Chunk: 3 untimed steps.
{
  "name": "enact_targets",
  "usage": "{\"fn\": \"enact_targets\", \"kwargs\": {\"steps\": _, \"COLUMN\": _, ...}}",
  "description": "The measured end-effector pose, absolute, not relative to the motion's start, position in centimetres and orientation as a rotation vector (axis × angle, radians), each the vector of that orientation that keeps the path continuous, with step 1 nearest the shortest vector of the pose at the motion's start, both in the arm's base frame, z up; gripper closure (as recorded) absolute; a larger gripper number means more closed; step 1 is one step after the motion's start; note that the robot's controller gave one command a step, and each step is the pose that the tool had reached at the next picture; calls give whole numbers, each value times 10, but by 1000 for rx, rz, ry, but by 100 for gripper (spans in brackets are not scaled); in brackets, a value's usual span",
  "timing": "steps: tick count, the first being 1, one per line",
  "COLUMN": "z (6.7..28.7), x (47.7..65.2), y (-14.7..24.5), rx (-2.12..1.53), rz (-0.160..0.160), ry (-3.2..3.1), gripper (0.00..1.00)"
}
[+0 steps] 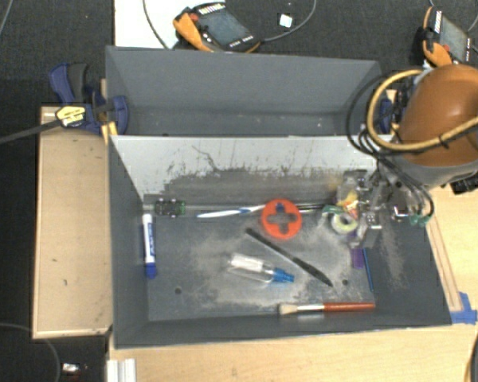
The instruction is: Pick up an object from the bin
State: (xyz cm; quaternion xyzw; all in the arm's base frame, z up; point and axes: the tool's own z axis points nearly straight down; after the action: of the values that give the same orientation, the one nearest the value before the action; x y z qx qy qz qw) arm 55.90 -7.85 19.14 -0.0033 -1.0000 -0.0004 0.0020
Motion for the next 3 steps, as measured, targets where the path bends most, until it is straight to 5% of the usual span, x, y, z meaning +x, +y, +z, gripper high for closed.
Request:
{"fn": "enact_targets", "kwargs": {"steps": 1, "z": 195, "x": 561, "y": -78, "rx": -4, "rz": 1, "ry": -3145, "gripper": 0}}
{"fn": "enact_targets", "kwargs": {"steps": 2, "z": 87, "x": 557, "y": -22, "rx": -256, "rz": -2, "ry": -3139, "gripper": 0}}
{"fn": "enact_targets", "kwargs": {"steps": 3, "z": 126, "x": 518, "y": -16, "rx": -440, "rz": 0, "ry": -3123, "gripper": 0}}
